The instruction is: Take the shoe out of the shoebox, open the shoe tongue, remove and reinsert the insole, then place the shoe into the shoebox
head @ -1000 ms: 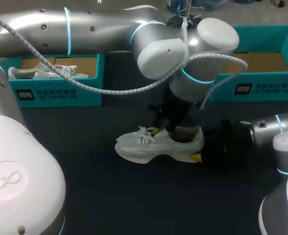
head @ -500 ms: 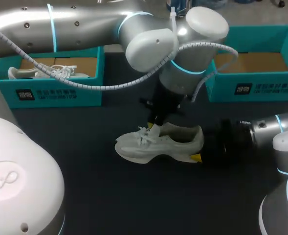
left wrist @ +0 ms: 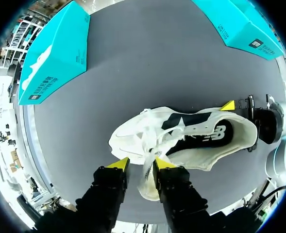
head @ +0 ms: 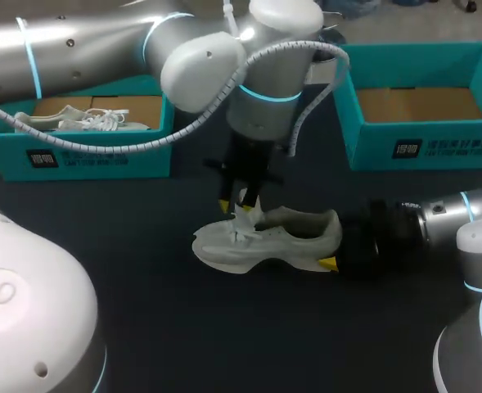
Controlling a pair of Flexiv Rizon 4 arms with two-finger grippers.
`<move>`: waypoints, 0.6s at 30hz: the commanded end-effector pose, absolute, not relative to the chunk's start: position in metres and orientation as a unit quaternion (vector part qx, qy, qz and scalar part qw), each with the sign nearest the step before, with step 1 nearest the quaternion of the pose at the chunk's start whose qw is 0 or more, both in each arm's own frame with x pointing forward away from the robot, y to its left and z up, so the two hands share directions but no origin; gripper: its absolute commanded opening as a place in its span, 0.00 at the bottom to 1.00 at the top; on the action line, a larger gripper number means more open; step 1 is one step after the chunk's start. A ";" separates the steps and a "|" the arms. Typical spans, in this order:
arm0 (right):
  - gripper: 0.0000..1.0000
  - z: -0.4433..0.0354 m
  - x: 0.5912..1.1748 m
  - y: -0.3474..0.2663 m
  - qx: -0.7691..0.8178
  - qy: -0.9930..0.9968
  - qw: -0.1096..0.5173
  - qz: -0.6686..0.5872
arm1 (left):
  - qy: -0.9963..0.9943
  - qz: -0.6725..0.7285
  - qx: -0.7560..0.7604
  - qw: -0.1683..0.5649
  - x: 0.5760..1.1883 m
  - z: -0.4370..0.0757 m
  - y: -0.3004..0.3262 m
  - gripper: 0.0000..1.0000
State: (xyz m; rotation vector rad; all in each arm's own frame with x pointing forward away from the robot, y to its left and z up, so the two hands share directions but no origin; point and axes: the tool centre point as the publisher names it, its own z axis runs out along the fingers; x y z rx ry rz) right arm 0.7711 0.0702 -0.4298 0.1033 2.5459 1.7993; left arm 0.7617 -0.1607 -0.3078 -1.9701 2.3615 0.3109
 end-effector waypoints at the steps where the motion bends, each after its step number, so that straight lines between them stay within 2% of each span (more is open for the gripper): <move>1: 0.00 -0.433 0.771 0.073 0.034 0.817 0.012 0.575 | 0.768 0.087 -0.634 0.016 0.753 -0.301 -0.159 0.90; 5: 0.00 -0.433 0.771 0.073 0.034 0.817 0.012 0.575 | 0.769 0.086 -0.633 0.012 0.751 -0.297 -0.166 0.85; 7: 0.00 -0.433 0.771 0.073 0.034 0.817 0.012 0.575 | 0.770 0.086 -0.632 0.009 0.749 -0.295 -0.170 0.80; 8: 0.00 -0.433 0.771 0.073 0.034 0.817 0.012 0.575 | 0.771 0.085 -0.631 0.009 0.748 -0.294 -0.172 0.73; 11: 0.00 -0.433 0.771 0.073 0.034 0.817 0.012 0.575 | 0.773 0.084 -0.628 0.010 0.744 -0.294 -0.175 0.34; 13: 0.00 -0.433 0.771 0.073 0.034 0.817 0.012 0.575 | 0.774 0.084 -0.627 0.011 0.743 -0.294 -0.176 0.03; 14: 0.00 -0.433 0.771 0.073 0.034 0.817 0.012 0.575 | 0.774 0.084 -0.627 0.011 0.743 -0.294 -0.175 0.00; 18: 0.00 -0.433 0.771 0.073 0.034 0.817 0.012 0.575 | 0.773 0.084 -0.629 0.011 0.745 -0.295 -0.166 0.00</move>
